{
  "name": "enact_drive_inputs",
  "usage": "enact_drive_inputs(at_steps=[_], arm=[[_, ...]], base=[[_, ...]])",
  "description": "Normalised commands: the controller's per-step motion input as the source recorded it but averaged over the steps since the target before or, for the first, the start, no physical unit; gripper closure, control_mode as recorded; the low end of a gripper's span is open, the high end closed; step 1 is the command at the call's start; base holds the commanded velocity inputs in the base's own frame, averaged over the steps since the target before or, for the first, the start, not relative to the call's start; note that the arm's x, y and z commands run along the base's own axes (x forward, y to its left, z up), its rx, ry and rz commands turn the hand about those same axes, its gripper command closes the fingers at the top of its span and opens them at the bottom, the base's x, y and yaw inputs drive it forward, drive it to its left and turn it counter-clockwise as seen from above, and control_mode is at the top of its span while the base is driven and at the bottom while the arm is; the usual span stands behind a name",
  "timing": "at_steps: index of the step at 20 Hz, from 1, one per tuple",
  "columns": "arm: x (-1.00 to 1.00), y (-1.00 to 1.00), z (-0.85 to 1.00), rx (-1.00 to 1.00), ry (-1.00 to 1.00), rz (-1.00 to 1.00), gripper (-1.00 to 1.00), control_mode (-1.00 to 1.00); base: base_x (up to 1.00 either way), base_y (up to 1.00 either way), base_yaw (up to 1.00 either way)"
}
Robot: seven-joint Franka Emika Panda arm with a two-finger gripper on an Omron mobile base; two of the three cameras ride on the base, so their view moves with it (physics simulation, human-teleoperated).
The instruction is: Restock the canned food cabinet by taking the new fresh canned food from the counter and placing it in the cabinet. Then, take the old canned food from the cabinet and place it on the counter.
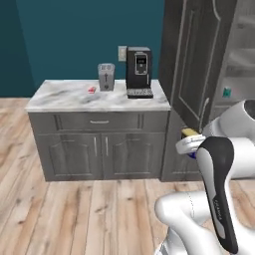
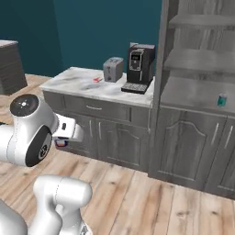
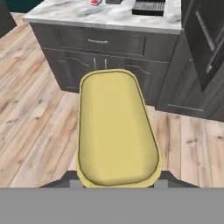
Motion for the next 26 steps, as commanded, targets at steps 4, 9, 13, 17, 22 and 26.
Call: enact_drive_inputs(at_steps=[4, 9, 13, 17, 22, 26], arm=[[0.0, 0.0, 0.0, 0.0, 0.0, 0.0, 1.0, 1.0], [0.0, 0.0, 0.0, 0.0, 0.0, 0.0, 1.0, 1.0], [0.0, 0.0, 0.0, 0.0, 0.0, 0.0, 1.0, 1.0], [0.0, 0.0, 0.0, 0.0, 0.0, 0.0, 1.0, 1.0], [0.0, 0.0, 0.0, 0.0, 0.0, 0.0, 1.0, 1.0], [0.3, 0.0, -0.01, 0.0, -0.01, -0.03, 1.0, -1.0]], base=[[1.0, 0.84, -0.03], [1.0, 0.39, -0.09], [0.95, 0.0, -0.14], [0.84, 0.0, -0.16], [0.59, 0.0, -0.09], [0.28, 0.0, -0.03]])
